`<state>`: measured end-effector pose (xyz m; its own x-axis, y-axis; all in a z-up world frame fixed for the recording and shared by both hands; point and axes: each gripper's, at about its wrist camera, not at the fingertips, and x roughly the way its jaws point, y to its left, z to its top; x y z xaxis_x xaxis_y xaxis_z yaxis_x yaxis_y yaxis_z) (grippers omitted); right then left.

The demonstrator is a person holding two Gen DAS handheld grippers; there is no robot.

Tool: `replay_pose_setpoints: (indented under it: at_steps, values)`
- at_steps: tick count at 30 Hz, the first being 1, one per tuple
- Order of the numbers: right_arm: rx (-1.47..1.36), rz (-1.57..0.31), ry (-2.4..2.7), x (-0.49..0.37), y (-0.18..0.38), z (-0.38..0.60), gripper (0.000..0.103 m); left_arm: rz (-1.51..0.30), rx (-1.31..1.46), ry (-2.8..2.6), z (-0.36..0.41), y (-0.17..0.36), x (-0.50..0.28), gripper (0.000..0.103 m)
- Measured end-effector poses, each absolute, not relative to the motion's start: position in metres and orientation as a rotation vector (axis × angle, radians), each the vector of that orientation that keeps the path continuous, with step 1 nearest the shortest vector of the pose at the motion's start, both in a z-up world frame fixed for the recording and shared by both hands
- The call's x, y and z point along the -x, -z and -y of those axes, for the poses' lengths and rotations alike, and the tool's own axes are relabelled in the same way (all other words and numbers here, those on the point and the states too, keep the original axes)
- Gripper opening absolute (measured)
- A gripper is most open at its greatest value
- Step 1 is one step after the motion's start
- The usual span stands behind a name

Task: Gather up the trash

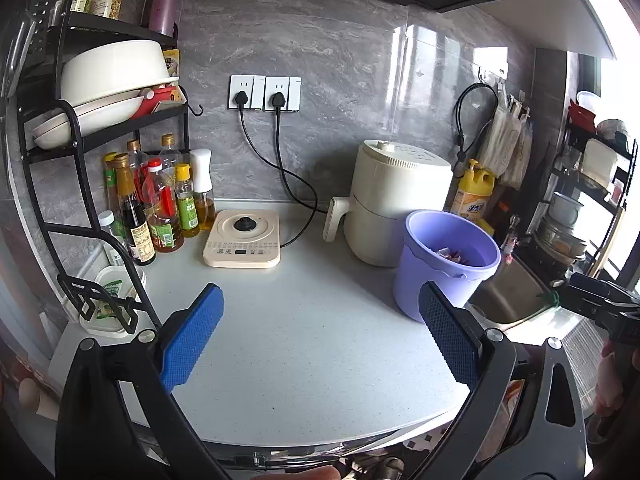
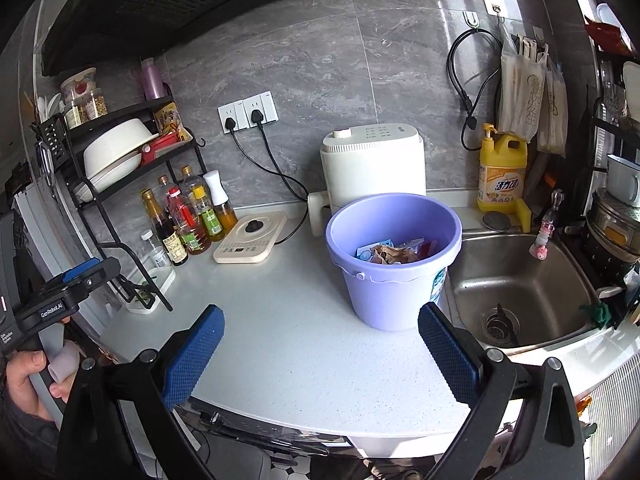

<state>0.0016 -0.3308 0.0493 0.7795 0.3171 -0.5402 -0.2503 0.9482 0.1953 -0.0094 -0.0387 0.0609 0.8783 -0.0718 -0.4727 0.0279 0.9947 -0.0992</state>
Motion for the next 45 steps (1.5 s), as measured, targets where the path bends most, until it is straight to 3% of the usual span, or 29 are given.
replay_pose_setpoints:
  at_steps: [45]
  values:
    - [-0.139, -0.577, -0.242, -0.004, -0.059, 0.334, 0.095, -0.498, 0.087, 0.100, 0.043, -0.062, 0.006, 0.097]
